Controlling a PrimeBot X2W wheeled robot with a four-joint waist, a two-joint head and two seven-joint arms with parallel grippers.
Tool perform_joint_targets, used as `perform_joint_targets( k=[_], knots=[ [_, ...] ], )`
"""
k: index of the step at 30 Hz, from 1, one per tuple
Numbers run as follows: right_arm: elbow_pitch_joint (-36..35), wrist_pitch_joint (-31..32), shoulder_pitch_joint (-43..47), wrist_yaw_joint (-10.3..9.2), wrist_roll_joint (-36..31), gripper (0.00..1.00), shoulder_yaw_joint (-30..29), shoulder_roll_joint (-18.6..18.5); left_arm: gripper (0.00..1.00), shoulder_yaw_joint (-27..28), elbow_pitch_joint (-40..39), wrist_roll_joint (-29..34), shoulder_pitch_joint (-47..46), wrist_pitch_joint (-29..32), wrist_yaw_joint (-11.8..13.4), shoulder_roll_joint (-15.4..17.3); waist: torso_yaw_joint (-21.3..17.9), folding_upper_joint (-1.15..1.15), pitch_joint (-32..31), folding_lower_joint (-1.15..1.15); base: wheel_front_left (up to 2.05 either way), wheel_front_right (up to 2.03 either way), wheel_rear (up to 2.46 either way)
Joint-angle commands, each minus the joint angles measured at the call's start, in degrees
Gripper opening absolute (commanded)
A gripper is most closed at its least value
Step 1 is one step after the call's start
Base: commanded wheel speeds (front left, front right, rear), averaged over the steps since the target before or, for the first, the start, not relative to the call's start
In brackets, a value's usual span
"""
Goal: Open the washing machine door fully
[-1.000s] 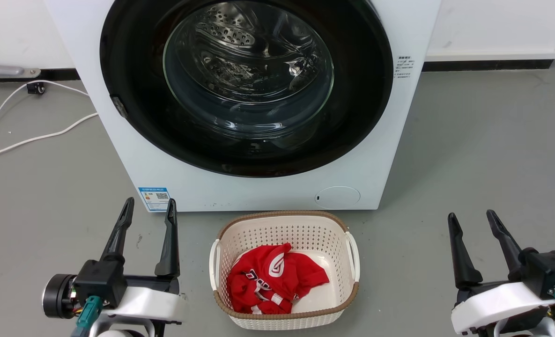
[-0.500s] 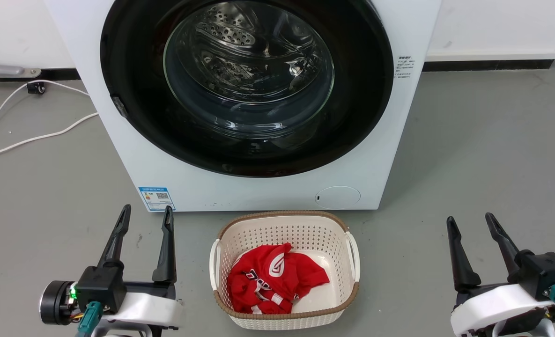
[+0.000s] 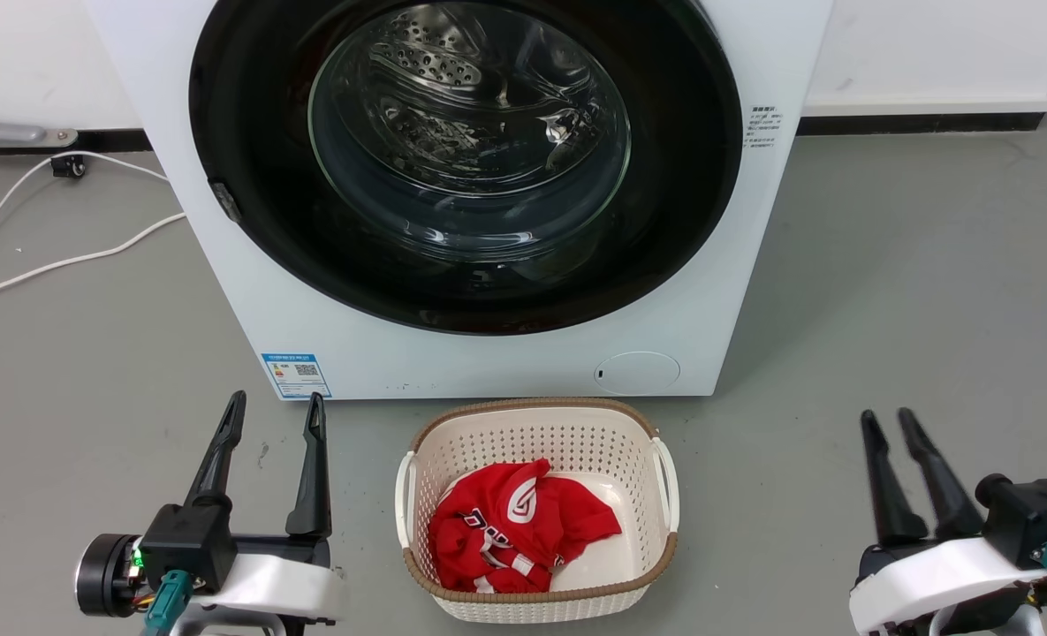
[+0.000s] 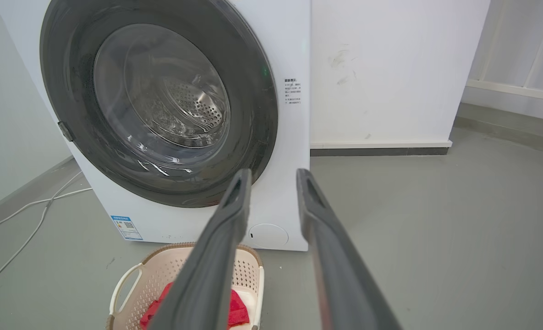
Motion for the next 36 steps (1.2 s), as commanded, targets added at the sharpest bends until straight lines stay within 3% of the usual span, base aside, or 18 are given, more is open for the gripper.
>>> perform_joint_targets(
  k=[1, 4, 11, 14, 19, 24, 29, 36],
  knots=[
    [0.12, -0.32, -0.38, -0.02, 0.74, 0.0, 0.2, 0.24, 1.0, 0.26, 0.01, 0.41, 0.29, -0.26, -0.18, -0.11, 0.01, 0.0, -0.02, 0.0, 0.0, 0.0, 0.0],
    [0.43, -0.98, -0.51, -0.02, 3.19, 0.0, 0.31, 0.24, 1.0, 0.4, 0.03, 0.61, 0.31, -0.26, -0.28, -0.18, -0.04, 0.0, -0.03, 0.0, 0.0, 0.0, 0.0],
    [3.31, -3.33, -0.48, -0.02, 24.65, 0.0, 2.12, 0.22, 1.0, 0.63, 0.13, 0.77, 0.41, -0.26, -0.63, -0.36, -0.06, 0.0, -0.22, 0.0, 0.0, 0.0, 0.0],
    [4.52, -4.48, -0.86, -0.02, 37.23, 0.0, 2.95, 0.22, 1.0, 0.8, 0.21, 0.76, 0.51, -0.26, -0.65, -0.4, -0.16, 0.0, -0.23, 0.0, 0.0, 0.0, 0.0],
    [5.94, -5.65, -3.0, -0.01, 68.81, 0.0, 4.48, 0.21, 1.0, 0.98, 0.24, 0.86, 0.53, -0.26, -0.47, -0.45, -0.42, 0.0, -0.14, 0.0, 0.0, 0.0, 0.0],
    [8.62, -3.49, -6.96, -0.01, 90.15, 0.0, 2.49, 0.13, 1.0, 1.46, 0.04, 0.88, 0.39, -0.26, -0.06, -0.49, -0.8, 0.0, 0.14, 0.0, 0.0, 0.0, 0.0],
    [15.57, 0.95, -14.69, -0.01, 100.48, 0.0, 1.54, -3.83, 1.0, 2.31, -0.28, 0.89, -0.32, -0.21, 0.34, -0.51, -0.93, 0.0, 1.01, 0.0, 0.0, 0.0, 0.0],
    [31.09, 6.57, -31.83, -0.01, 106.97, 0.0, 8.64, -12.71, 1.0, 3.24, -0.88, 0.93, -2.32, -0.21, 0.3, -0.53, -0.12, 0.0, 4.14, 0.0, 0.0, 0.0, 0.0]
  ],
)
